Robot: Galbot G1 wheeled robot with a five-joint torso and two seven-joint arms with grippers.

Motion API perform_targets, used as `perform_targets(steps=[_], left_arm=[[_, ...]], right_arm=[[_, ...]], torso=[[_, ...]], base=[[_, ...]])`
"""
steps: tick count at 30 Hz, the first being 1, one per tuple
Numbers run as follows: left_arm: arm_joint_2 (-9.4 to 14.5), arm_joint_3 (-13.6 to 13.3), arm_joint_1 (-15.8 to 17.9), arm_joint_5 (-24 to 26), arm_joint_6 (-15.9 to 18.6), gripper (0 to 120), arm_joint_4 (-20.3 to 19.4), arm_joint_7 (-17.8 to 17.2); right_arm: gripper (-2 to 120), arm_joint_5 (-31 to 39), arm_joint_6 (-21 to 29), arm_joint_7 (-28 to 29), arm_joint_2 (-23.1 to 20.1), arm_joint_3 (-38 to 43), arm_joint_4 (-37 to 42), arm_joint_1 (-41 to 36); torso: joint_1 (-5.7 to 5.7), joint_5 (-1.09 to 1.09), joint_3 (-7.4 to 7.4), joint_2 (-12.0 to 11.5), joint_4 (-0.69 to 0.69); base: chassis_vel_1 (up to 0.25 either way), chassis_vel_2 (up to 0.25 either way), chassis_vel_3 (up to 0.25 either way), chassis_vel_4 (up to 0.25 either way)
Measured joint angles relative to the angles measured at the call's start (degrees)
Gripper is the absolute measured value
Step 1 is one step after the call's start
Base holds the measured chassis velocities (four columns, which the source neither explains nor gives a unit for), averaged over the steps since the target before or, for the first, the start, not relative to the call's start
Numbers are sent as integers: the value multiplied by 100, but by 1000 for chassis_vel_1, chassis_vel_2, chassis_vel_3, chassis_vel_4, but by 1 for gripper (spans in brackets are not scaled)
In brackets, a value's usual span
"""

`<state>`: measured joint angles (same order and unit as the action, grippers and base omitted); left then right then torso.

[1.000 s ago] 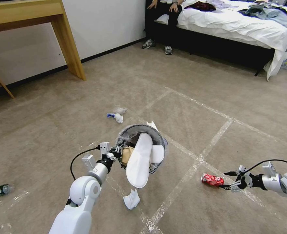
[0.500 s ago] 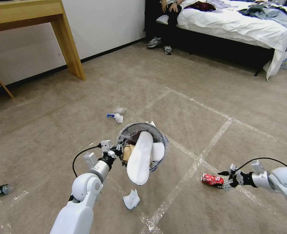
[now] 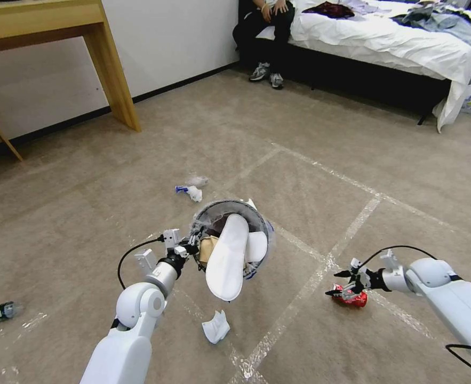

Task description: Pick up the trash bin and place the garbage on the floor into it.

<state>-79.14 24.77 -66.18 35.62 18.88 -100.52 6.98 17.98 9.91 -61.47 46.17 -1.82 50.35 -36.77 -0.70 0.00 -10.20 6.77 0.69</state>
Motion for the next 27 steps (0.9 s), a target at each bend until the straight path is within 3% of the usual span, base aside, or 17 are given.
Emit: perform_targets(steps=[27], left_arm=[[-77,29,-29,-28,-16,1,35,-6]], right_arm=[[100,-523,-227,-213,141,-35,-850,88]], torso=[[0,0,1,0,1]], base=[[0,0,0,0]])
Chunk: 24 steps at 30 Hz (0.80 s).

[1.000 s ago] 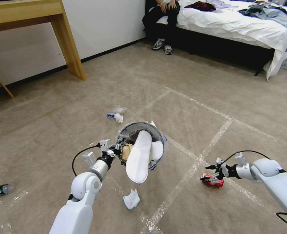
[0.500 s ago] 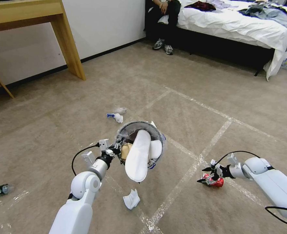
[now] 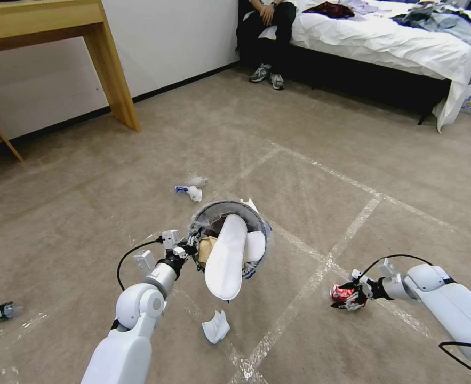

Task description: Pick up the trash bin and place the garbage on the floor into it.

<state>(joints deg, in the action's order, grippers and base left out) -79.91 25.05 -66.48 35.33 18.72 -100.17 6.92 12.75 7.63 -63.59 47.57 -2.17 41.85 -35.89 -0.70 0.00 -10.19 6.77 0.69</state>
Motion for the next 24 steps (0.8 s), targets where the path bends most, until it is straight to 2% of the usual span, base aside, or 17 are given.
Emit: perform_targets(steps=[24], left_arm=[[-76,-30,-25,-103,-45,1,113,17]], right_arm=[[100,-521,-453,-84,462,207,-1344,428]], torso=[[0,0,0,0,0]], base=[[0,0,0,0]])
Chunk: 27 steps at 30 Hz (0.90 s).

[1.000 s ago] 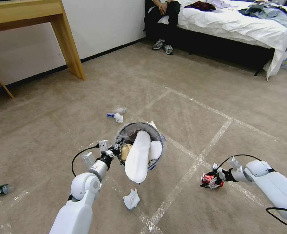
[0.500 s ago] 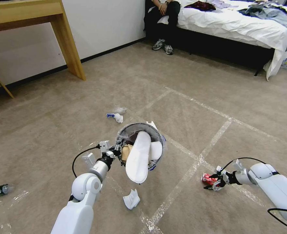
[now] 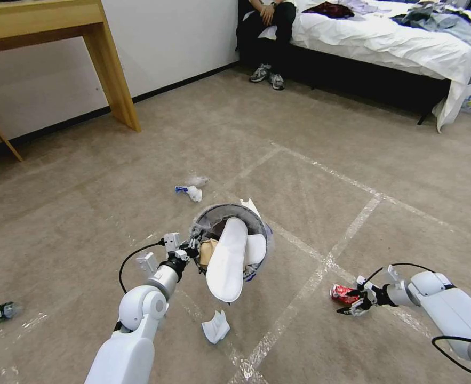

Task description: Pick up the trash bin and place the garbage on the floor into it.

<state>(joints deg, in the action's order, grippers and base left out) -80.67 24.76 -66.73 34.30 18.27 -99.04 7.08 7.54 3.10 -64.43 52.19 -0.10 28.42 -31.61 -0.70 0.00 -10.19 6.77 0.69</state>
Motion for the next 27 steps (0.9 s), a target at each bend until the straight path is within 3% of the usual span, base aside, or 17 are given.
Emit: perform_targets(steps=[27], left_arm=[[-51,-5,-76,-74,-23,1,-23,16]], right_arm=[[100,-68,-185,387,204,335,-643,268]], torso=[[0,0,0,0,1]], base=[[0,0,0,0]])
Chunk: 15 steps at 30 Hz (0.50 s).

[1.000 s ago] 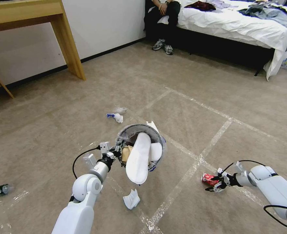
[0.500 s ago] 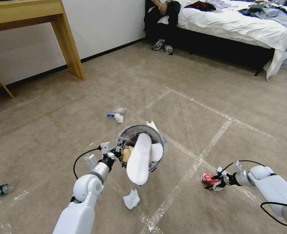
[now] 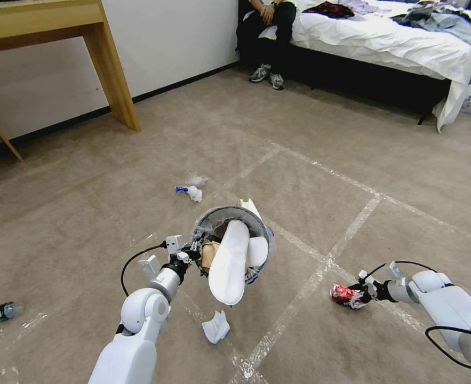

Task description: Pick up the trash bin and place the garbage on the floor into it.

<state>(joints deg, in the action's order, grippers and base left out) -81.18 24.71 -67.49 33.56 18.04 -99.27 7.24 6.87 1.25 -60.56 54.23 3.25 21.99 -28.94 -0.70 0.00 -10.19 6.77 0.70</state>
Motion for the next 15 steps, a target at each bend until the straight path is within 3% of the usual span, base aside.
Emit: perform_targets(steps=[11,15], left_arm=[[-26,-7,18,0,-6,1,2,0],[-51,-12,-9,-22,-13,1,7,0]], right_arm=[[100,-287,-11,249,83,169,-102,-10],[100,-401,38,603,215,342,-150,-82]], torso=[[0,0,0,0,0],[0,0,0,0,0]], base=[[0,0,0,0],[0,0,0,0]])
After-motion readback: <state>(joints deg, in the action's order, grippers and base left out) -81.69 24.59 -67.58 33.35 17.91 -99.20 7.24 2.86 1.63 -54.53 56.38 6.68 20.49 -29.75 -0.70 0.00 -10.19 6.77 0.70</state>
